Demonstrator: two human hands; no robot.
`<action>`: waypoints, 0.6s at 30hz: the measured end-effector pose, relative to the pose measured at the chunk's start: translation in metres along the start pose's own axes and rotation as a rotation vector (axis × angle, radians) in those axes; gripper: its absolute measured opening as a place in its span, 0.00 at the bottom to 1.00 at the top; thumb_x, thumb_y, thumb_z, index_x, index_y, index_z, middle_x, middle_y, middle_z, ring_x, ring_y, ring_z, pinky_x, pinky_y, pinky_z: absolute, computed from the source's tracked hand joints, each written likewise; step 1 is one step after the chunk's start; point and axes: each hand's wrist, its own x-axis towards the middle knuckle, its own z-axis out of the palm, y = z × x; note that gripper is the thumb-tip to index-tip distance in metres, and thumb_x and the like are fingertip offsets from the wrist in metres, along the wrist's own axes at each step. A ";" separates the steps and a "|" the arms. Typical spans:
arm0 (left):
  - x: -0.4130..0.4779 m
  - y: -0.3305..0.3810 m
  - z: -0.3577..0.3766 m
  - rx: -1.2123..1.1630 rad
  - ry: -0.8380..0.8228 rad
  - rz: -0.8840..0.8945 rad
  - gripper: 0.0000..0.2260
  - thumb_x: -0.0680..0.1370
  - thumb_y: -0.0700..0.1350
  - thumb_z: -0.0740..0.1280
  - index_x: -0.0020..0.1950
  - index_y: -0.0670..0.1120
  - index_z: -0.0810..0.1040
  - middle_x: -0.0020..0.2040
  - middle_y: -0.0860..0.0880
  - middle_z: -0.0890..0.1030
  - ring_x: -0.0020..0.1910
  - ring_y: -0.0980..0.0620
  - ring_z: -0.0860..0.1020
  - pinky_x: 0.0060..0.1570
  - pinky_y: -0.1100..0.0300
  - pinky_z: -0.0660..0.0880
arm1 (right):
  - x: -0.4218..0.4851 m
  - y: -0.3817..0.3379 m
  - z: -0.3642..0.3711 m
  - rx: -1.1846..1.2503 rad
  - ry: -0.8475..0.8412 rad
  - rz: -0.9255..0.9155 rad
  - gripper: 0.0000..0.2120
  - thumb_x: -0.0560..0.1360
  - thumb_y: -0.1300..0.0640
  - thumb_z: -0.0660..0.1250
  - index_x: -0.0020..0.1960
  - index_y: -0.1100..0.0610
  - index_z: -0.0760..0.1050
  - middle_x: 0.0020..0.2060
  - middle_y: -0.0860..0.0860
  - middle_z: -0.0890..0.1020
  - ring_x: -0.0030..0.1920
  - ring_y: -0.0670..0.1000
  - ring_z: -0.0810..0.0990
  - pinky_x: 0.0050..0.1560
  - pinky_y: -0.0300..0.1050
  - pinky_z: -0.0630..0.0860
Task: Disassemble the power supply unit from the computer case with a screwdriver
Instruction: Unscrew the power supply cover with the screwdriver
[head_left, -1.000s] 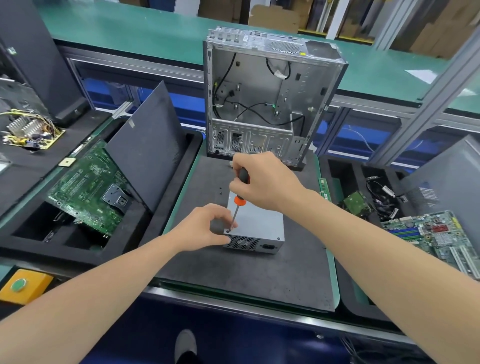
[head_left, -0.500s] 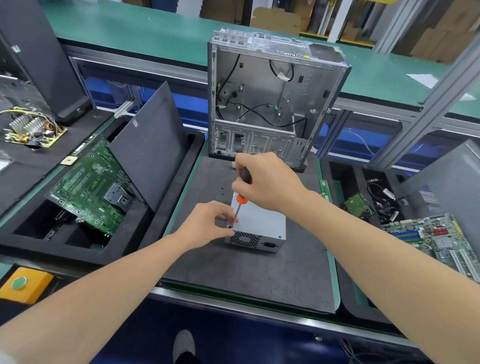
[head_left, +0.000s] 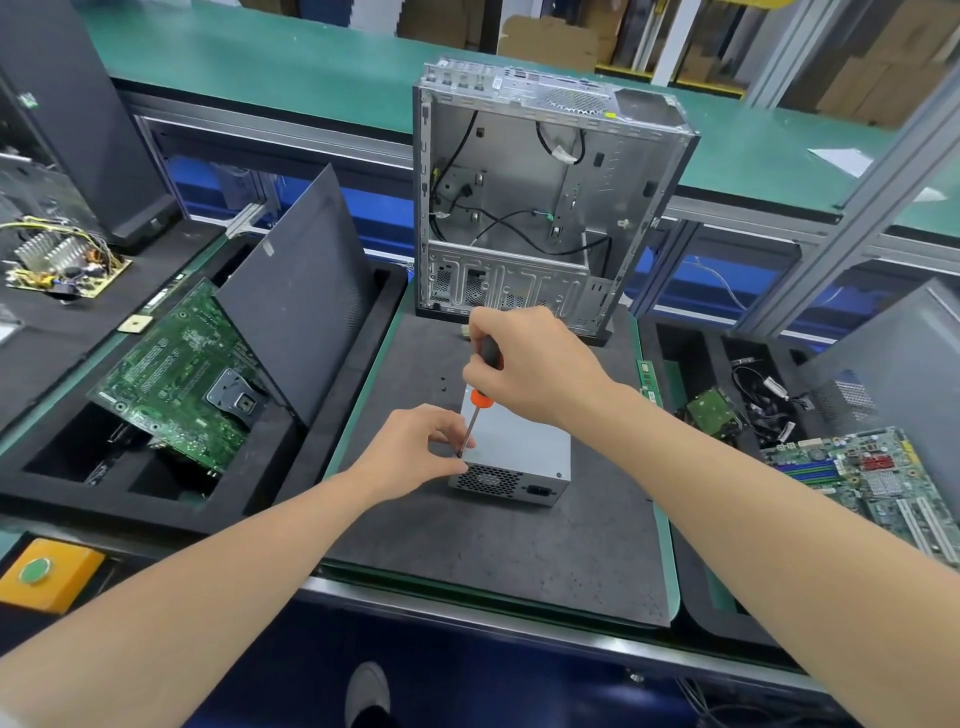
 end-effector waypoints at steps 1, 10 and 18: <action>0.000 0.000 0.000 -0.004 -0.001 0.000 0.12 0.71 0.42 0.82 0.49 0.55 0.85 0.52 0.58 0.83 0.49 0.63 0.82 0.54 0.79 0.72 | 0.000 -0.001 0.000 -0.010 -0.009 -0.007 0.04 0.74 0.57 0.66 0.43 0.56 0.71 0.31 0.47 0.78 0.36 0.55 0.77 0.35 0.53 0.78; 0.002 0.000 -0.008 0.023 -0.015 0.037 0.08 0.73 0.50 0.79 0.42 0.62 0.83 0.48 0.60 0.85 0.53 0.64 0.81 0.54 0.79 0.68 | 0.004 -0.017 -0.010 -0.079 -0.178 -0.212 0.06 0.76 0.54 0.65 0.50 0.55 0.71 0.37 0.48 0.78 0.41 0.55 0.76 0.38 0.51 0.76; 0.005 0.009 -0.008 0.128 -0.036 0.059 0.08 0.75 0.49 0.79 0.44 0.59 0.82 0.44 0.57 0.84 0.44 0.61 0.81 0.50 0.71 0.75 | 0.011 -0.031 0.001 -0.436 -0.060 0.070 0.19 0.84 0.45 0.59 0.41 0.57 0.63 0.31 0.50 0.63 0.37 0.58 0.72 0.36 0.48 0.67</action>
